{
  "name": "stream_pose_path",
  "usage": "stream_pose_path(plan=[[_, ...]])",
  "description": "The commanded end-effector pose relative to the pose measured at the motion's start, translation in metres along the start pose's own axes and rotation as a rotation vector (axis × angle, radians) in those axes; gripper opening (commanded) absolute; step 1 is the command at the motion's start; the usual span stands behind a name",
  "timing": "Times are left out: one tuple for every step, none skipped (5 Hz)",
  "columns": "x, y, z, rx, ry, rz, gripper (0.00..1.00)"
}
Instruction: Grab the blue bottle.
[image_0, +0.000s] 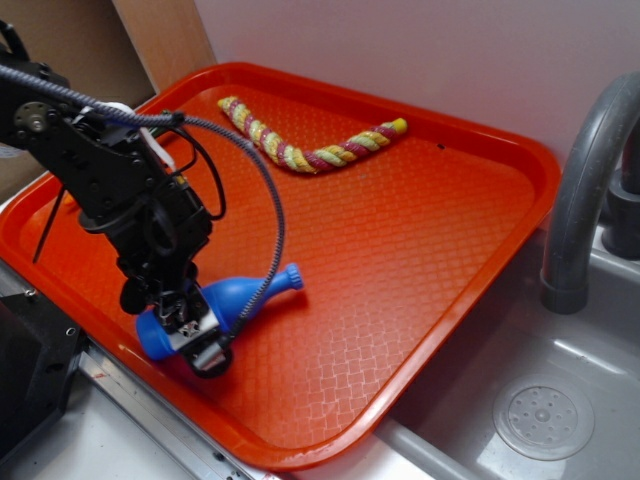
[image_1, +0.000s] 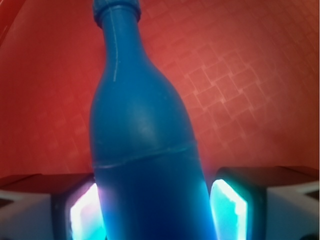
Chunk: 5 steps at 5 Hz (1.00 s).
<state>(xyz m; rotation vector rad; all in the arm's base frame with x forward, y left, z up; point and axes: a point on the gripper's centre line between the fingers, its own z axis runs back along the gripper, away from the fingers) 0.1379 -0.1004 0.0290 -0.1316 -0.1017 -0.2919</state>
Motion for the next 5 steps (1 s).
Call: stream_pose_path(plan=[[0.008, 0.020, 0.107, 0.115, 0.010, 0.230, 0.00], [0.007, 0.035, 0.148, 0.127, -0.007, 0.326, 0.00], [0.006, 0.047, 0.184, 0.089, -0.052, 0.375, 0.00], [0.009, 0.052, 0.204, 0.094, -0.101, 0.393, 0.00], [0.015, 0.053, 0.195, 0.087, -0.086, 0.392, 0.00]])
